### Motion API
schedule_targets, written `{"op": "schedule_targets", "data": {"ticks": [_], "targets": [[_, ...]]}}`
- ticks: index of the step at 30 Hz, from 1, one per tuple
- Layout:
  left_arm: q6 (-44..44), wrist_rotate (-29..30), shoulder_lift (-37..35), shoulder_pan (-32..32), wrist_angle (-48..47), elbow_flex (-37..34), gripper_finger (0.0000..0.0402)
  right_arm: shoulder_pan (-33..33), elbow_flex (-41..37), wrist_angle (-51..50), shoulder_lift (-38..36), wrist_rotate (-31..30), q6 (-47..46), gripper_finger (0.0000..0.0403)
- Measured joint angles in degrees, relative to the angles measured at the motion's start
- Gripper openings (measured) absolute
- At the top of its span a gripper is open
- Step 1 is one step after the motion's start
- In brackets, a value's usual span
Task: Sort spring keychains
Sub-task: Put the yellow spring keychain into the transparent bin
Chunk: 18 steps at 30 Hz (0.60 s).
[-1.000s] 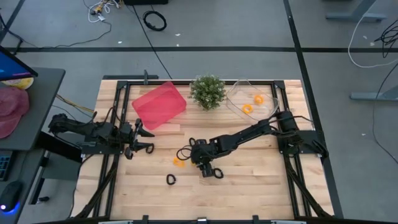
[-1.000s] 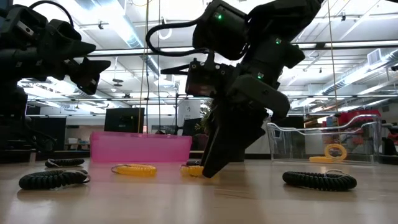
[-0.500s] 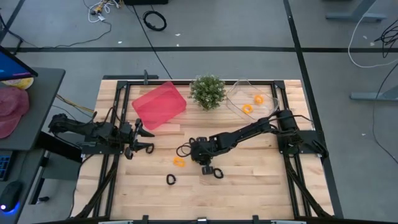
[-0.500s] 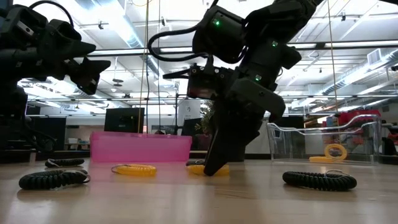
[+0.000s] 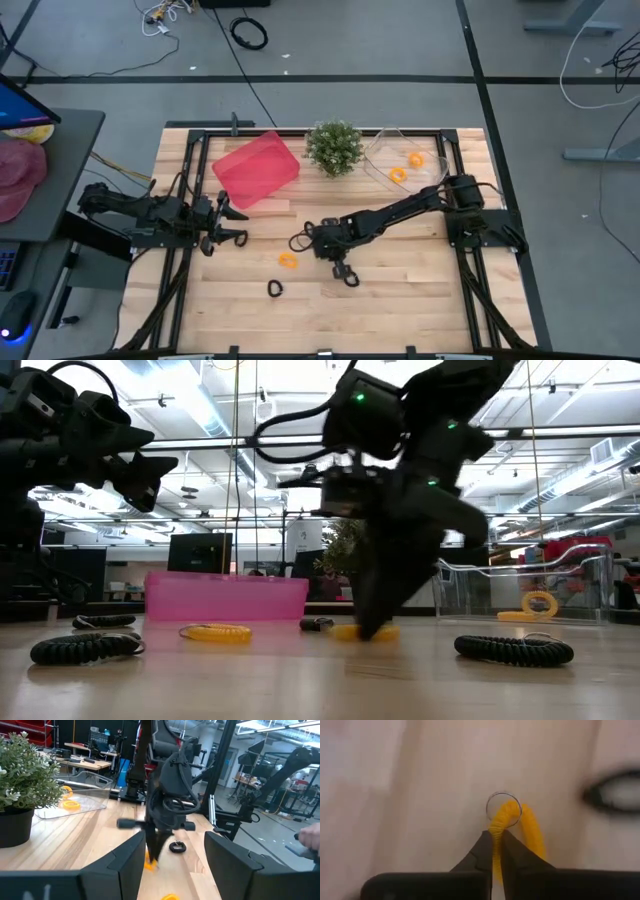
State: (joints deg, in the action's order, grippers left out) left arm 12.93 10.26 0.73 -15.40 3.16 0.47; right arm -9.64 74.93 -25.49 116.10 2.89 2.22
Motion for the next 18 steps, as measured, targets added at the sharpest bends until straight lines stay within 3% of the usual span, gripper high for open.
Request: {"op": "schedule_targets", "data": {"ticks": [6, 18], "targets": [[0.0, 0.0, 0.0, 0.0, 0.0, 0.0, 0.0209, -3.0, 0.1, -7.9, -8.4, -16.8, -2.3, 0.0008], [0.0, 0.0, 0.0, 0.0, 0.0, 0.0, 0.0209, -6.7, -0.3, -19.3, -21.6, -39.8, -12.5, 0.0007]]}}
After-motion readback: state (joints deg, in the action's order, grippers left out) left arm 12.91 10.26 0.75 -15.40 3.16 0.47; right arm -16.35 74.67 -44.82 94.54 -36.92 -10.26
